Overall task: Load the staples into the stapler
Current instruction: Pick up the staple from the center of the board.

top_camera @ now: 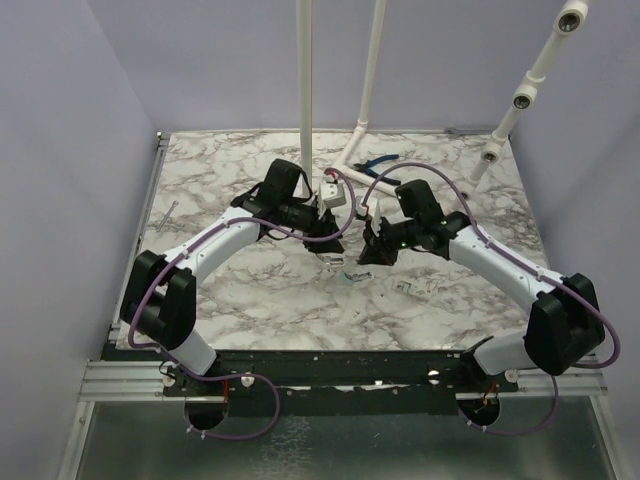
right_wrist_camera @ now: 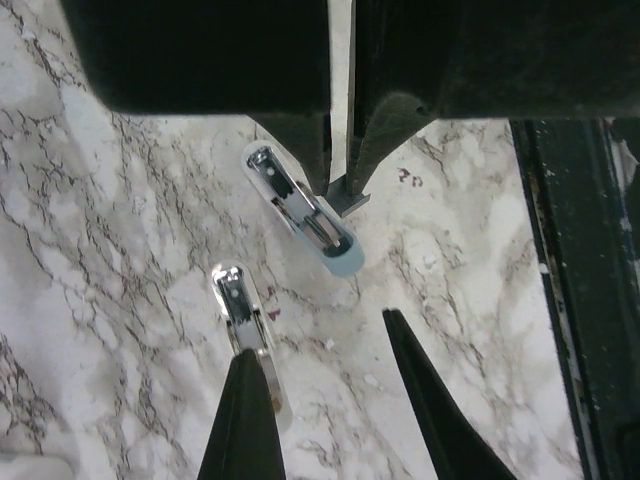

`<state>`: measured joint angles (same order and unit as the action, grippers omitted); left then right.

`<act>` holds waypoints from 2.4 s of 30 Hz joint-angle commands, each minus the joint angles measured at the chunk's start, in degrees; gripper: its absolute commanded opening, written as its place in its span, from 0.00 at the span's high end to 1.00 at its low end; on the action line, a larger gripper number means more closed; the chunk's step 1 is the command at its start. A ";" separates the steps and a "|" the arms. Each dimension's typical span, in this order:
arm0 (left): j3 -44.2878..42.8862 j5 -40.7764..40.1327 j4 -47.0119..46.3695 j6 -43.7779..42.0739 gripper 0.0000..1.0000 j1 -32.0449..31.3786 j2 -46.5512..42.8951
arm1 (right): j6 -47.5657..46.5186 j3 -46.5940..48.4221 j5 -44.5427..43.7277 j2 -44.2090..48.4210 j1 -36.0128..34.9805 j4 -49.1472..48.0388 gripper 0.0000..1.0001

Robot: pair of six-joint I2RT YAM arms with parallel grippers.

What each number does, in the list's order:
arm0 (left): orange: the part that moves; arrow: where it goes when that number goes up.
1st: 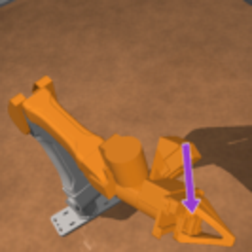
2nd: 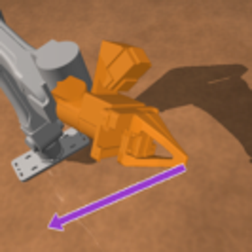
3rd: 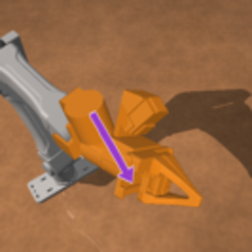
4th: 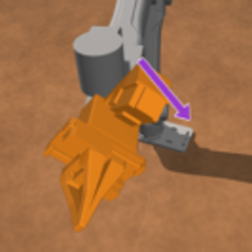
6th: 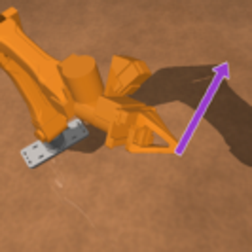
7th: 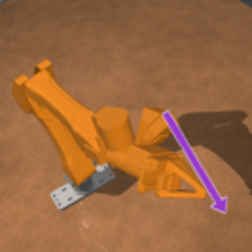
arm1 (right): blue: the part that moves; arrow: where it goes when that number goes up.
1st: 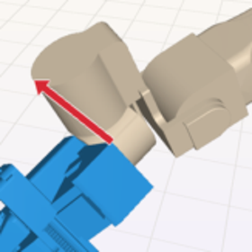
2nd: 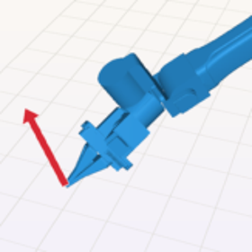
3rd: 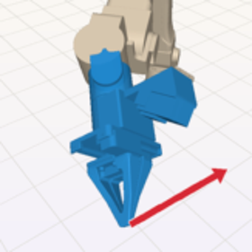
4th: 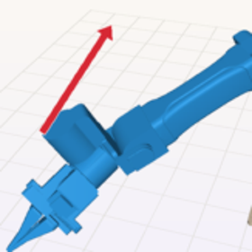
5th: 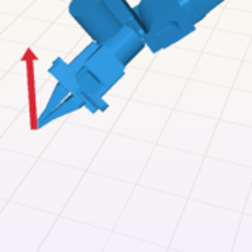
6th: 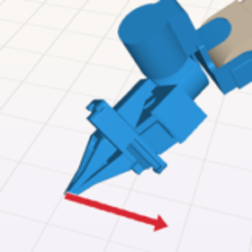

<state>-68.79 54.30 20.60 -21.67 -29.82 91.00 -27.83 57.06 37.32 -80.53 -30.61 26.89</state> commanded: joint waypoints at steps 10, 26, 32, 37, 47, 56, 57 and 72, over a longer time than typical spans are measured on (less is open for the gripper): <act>-2.74 6.14 23.09 -52.07 0.45 1.35 -3.36 | 6.62 5.68 19.41 -3.99 1.00 4.35 0.94; -6.75 2.20 30.52 -67.27 0.46 -4.01 -2.29 | 8.70 6.06 26.71 -8.06 1.67 3.20 0.94; -6.23 -2.26 30.72 -67.59 0.52 -7.34 -1.55 | 9.55 6.52 28.45 -9.38 2.33 3.17 0.94; -6.15 -3.30 30.66 -67.72 0.53 -7.77 -1.55 | 11.02 5.88 29.67 -9.69 3.28 2.05 0.95; -6.13 -6.15 28.94 -65.36 0.61 -9.75 -0.49 | 12.45 5.65 31.73 -10.74 4.94 0.80 0.95; -6.95 -7.36 27.68 -63.39 0.69 -10.92 0.41 | 12.72 5.70 32.08 -11.48 5.03 0.52 0.95; -6.97 -7.46 27.64 -63.21 0.70 -11.00 0.48 | 12.72 5.73 32.07 -11.58 5.03 0.46 0.95; -7.23 -8.05 26.95 -61.67 0.75 -11.83 0.84 | 13.06 5.58 31.86 -12.16 5.08 0.24 0.95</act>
<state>-74.56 46.48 47.62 -83.83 -40.86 91.05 -15.05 62.06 67.44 -91.90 -25.76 28.38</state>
